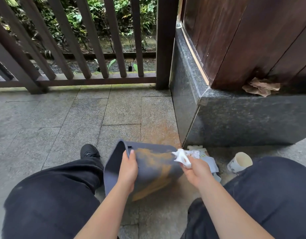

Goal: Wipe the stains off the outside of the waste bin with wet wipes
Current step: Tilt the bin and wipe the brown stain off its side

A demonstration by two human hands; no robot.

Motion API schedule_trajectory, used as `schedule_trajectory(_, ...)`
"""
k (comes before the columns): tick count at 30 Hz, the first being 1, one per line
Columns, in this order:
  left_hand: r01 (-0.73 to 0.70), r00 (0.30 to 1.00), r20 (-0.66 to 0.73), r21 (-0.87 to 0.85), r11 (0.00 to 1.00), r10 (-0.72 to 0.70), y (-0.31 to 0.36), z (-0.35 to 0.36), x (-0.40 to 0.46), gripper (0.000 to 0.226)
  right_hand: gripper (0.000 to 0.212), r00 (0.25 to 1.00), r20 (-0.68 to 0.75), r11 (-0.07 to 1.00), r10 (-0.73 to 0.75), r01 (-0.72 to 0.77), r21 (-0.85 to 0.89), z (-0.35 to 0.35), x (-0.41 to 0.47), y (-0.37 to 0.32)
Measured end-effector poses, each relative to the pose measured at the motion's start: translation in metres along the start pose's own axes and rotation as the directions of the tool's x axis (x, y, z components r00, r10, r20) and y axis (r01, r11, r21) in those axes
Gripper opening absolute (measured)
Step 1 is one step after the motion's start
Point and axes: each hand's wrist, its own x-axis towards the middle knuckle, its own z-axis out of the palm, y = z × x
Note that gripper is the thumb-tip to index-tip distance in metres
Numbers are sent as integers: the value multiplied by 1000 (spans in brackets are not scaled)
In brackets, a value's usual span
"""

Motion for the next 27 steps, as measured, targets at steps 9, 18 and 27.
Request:
schedule_trajectory(9, -82, 996, -20, 122, 989, 85, 16, 11, -15, 63, 38, 993, 5, 942, -119, 114, -317, 7, -1, -14)
schedule_trajectory(18, -174, 983, -23, 236, 956, 184, -2, -9, -5, 56, 24, 916, 40, 311, -399, 176, -934, -9, 41, 17)
schedule_trajectory(27, -231, 972, 10, 238, 943, 235, -10, -13, 6, 53, 54, 916, 242, 129, -321, 295, -947, 0, 77, 51)
